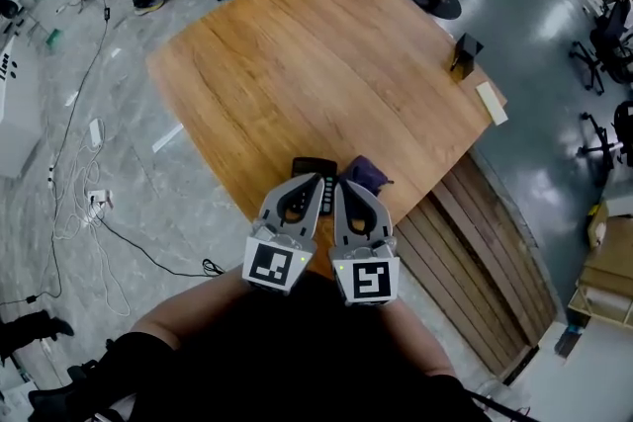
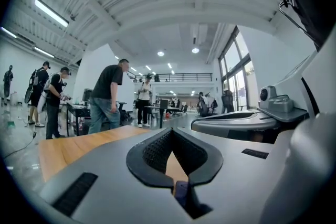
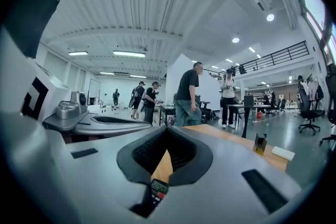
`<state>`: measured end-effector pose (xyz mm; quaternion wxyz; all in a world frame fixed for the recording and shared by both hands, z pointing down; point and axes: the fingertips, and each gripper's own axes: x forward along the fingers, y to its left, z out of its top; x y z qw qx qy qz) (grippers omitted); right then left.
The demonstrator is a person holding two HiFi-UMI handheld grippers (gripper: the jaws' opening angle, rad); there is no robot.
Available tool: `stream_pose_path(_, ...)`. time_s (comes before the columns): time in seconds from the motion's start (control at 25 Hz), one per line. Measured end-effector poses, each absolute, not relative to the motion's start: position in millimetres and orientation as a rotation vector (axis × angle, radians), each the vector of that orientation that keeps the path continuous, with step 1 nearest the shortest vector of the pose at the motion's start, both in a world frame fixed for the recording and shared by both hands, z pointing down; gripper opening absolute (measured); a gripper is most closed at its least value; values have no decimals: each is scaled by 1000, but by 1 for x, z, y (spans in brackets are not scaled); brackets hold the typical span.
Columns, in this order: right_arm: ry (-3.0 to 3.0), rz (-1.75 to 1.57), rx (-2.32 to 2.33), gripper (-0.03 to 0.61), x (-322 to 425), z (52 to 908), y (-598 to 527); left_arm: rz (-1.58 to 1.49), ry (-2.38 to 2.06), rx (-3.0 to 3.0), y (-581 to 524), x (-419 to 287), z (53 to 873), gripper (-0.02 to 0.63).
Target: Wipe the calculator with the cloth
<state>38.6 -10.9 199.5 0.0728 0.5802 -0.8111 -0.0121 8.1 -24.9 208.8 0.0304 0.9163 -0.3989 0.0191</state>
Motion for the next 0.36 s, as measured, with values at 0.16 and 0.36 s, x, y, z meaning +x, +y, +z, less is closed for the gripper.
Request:
stream_pose_path(0.16, -2428, -28, 1740, 15, 40, 198, -12, 72, -1228, 2821, -27, 8, 207, 6)
stream_pose_path(0.36, -2444, -69, 1744, 15, 38, 188, -16, 77, -1257, 2831, -32, 6, 201, 6)
